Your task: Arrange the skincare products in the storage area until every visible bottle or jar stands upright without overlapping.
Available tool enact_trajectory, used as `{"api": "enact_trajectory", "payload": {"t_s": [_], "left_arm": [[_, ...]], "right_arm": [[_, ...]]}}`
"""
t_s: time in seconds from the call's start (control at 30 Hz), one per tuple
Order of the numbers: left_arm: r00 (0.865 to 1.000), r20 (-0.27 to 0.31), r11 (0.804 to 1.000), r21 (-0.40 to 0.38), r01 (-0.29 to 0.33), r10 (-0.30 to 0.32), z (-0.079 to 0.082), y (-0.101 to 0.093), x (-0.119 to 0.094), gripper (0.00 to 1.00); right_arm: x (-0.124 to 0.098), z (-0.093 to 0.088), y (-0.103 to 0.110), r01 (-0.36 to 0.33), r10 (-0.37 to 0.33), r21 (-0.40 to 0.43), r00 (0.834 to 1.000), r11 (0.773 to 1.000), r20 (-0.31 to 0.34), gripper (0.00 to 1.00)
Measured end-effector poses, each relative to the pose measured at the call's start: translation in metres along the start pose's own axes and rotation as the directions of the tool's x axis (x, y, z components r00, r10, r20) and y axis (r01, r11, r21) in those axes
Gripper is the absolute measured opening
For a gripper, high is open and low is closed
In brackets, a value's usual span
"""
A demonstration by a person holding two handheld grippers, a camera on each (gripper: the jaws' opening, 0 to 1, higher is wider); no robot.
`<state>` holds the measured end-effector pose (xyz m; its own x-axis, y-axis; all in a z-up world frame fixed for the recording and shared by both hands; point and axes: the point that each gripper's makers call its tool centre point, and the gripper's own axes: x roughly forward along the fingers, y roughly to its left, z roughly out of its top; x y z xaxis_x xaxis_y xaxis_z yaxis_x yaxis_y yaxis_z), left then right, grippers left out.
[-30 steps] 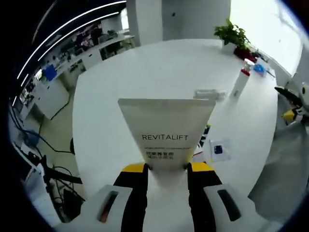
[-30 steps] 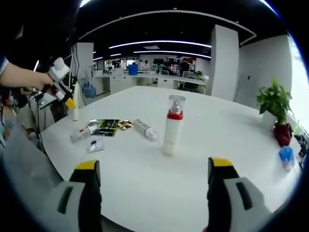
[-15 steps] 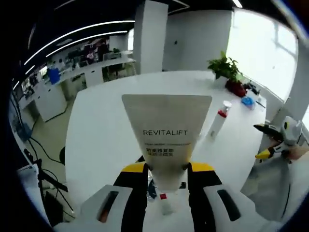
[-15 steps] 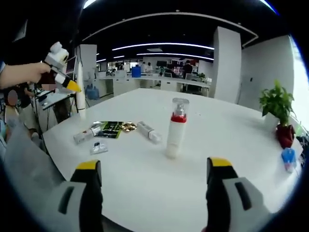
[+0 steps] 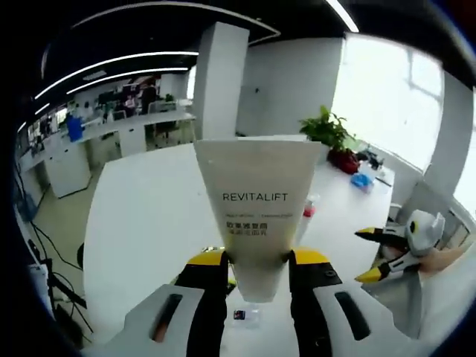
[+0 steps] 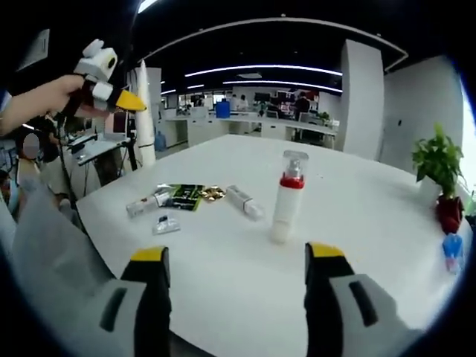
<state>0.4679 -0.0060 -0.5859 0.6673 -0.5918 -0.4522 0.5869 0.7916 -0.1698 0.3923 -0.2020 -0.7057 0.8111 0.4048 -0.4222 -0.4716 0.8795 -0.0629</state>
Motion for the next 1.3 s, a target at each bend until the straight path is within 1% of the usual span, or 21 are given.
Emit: {"api": "enact_trajectory", "payload": {"t_s": [0.1,0.17,0.27,0.37,0.4,0.43,0.47,0.53,0.67,0.73,0.87,0.97,1.03,1.1,1.13,1.17,1.2,1.3], "left_arm": [[1.0,0.022,1.0,-0.019,0.004,-0.004,0.002,-0.011,0.003,0.29],[0.999,0.039,0.999,-0.037,0.02,-0.018,0.004,-0.021,0.004,0.29],[0.997,0.058,0.997,-0.063,0.052,-0.048,0.005,-0.038,0.006,0.29],[0.996,0.069,0.996,-0.063,0.064,-0.06,0.003,-0.055,0.01,0.29],[0.996,0.069,0.996,-0.06,0.067,-0.062,0.003,-0.059,0.011,0.29],[0.995,0.071,0.996,-0.061,0.071,-0.067,0.001,-0.065,0.012,0.29],[0.995,0.073,0.995,-0.064,0.078,-0.073,0.001,-0.069,0.013,0.29],[0.992,0.08,0.992,-0.078,0.1,-0.093,-0.001,-0.08,0.015,0.29],[0.988,0.104,0.985,-0.121,0.127,-0.114,-0.002,-0.095,0.016,0.29],[0.986,0.11,0.979,-0.144,0.143,-0.127,-0.004,-0.101,0.018,0.29],[0.983,0.117,0.974,-0.166,0.157,-0.139,-0.005,-0.109,0.019,0.29],[0.98,0.122,0.968,-0.181,0.174,-0.154,-0.004,-0.114,0.019,0.29],[0.979,0.124,0.964,-0.189,0.185,-0.163,-0.004,-0.117,0.018,0.29],[0.978,0.125,0.963,-0.192,0.188,-0.166,-0.004,-0.119,0.018,0.29],[0.978,0.128,0.963,-0.193,0.188,-0.165,-0.004,-0.119,0.018,0.29],[0.978,0.127,0.963,-0.193,0.19,-0.167,-0.004,-0.119,0.017,0.29],[0.977,0.127,0.962,-0.193,0.192,-0.17,-0.004,-0.12,0.017,0.29],[0.972,0.129,0.958,-0.188,0.218,-0.196,-0.005,-0.124,0.015,0.29]], "right_arm": [[0.0,0.002,0.004,-0.019,0.019,-0.005,1.0,1.0,0.008,0.69],[0.001,0.003,0.009,-0.036,0.037,-0.015,0.999,0.999,0.001,0.67],[0.002,0.011,0.026,-0.105,0.105,-0.022,0.994,0.994,0.014,0.64],[0.002,0.021,0.039,-0.145,0.145,-0.001,0.989,0.989,0.032,0.59],[0.002,0.029,0.044,-0.155,0.155,-0.007,0.987,0.988,0.046,0.56],[0.001,0.032,0.046,-0.159,0.159,-0.01,0.986,0.987,0.054,0.54],[0.001,0.045,0.051,-0.172,0.173,-0.017,0.981,0.985,0.09,0.53],[0.001,0.062,0.059,-0.198,0.2,-0.027,0.972,0.98,0.124,0.53],[0.005,0.085,0.066,-0.219,0.226,-0.062,0.961,0.974,0.162,0.52],[0.007,0.092,0.067,-0.224,0.232,-0.064,0.957,0.972,0.175,0.49],[0.009,0.101,0.067,-0.226,0.236,-0.074,0.953,0.971,0.191,0.44],[0.007,0.109,0.068,-0.238,0.253,-0.095,0.945,0.967,0.206,0.35],[0.007,0.111,0.067,-0.236,0.254,-0.106,0.946,0.966,0.203,0.27],[0.006,0.111,0.07,-0.26,0.281,-0.128,0.94,0.957,0.195,0.23],[0.007,0.111,0.069,-0.248,0.269,-0.124,0.943,0.961,0.198,0.23],[0.006,0.111,0.069,-0.256,0.278,-0.129,0.941,0.958,0.195,0.22],[0.005,0.11,0.07,-0.274,0.292,-0.115,0.937,0.955,0.193,0.22],[0.001,0.108,0.071,-0.303,0.318,-0.102,0.929,0.947,0.189,0.21]]}}
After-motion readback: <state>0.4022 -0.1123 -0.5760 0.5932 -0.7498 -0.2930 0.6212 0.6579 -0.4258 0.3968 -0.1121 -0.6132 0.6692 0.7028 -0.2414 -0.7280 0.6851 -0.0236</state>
